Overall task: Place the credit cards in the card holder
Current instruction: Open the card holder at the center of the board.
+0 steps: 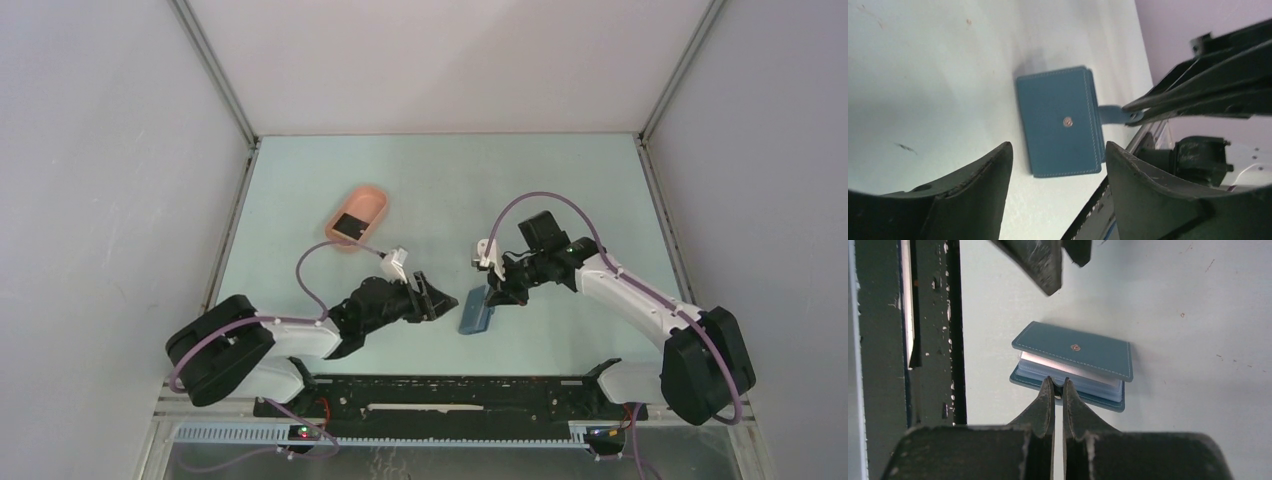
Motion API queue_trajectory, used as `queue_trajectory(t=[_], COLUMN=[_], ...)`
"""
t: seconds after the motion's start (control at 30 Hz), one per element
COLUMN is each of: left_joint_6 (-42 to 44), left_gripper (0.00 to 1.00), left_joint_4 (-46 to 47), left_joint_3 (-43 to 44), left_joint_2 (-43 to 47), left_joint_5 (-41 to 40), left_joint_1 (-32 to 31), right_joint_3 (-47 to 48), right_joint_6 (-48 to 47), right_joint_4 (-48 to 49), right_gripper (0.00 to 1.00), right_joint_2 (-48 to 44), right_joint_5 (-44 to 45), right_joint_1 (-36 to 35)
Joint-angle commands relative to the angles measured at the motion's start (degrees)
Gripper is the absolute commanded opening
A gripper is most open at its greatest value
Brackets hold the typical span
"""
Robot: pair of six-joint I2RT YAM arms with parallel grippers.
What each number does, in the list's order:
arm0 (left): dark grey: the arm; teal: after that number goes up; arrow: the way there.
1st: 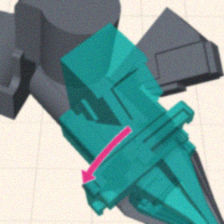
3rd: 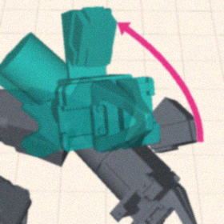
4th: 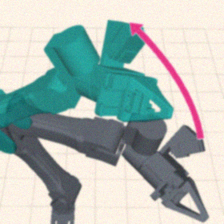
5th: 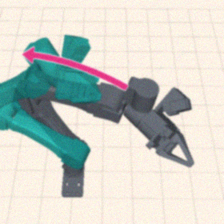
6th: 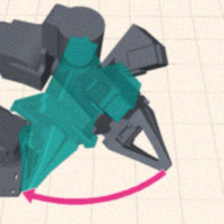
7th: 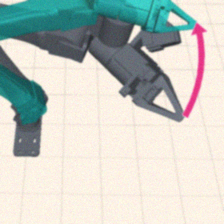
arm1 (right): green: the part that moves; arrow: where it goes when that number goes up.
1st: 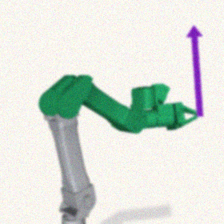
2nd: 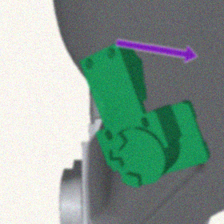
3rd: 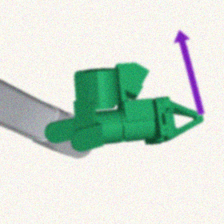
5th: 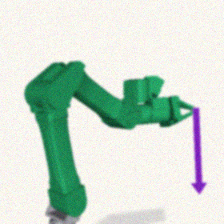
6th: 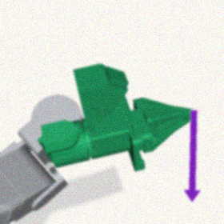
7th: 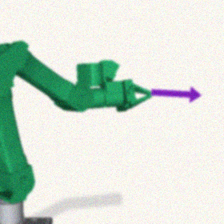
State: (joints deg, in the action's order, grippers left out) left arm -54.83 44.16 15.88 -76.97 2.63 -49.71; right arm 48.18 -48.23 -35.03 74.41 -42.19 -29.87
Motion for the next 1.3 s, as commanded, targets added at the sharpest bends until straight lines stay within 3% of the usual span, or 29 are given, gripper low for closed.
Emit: queue_trajectory(t=[0.0,0.27,0.6,0.7,0.73,0.9,0.97,1.27], left_joint_6=[4.8,8.5,12.2,12.6,12.8,12.7,11.8,6.7], left_gripper=[0.75,0.86,0.84,0.77,0.7,0.16,0.01,0.0], left_joint_4=[-3.4,-12.4,-25.7,-28.1,-28.8,-31.3,-31.2,-22.2], left_joint_3=[4.4,10.4,17.6,18.4,18.5,17.7,16.3,10.4], left_joint_2=[-1.0,-0.2,-4.3,-5.2,-5.3,-4.9,-4.1,-6.6], left_joint_5=[4.1,2.3,-3.3,-5.2,-5.8,-9.2,-10.3,-6.6], left_joint_1=[-1.9,-5.6,-7.6,-7.6,-7.6,-7.5,-7.3,-6.2], right_joint_3=[2.2,2.3,2.4,2.4,2.4,2.4,1.9,1.2], right_joint_6=[3.7,4.2,4.5,4.4,4.2,1.9,0.3,-3.0], right_joint_4=[1.7,1.9,1.9,1.8,1.7,0.5,0.1,-2.2], right_gripper=[0.0,0.0,0.0,0.0,0.0,0.0,0.0,0.01], right_joint_2=[-1.8,-1.7,-2.0,-2.2,-2.2,-2.4,-2.1,8.5], right_joint_5=[-4.5,-4.6,-4.7,-4.6,-4.6,-2.2,0.8,16.2], right_joint_1=[0.8,1.0,1.4,1.6,1.8,3.1,3.7,3.8])
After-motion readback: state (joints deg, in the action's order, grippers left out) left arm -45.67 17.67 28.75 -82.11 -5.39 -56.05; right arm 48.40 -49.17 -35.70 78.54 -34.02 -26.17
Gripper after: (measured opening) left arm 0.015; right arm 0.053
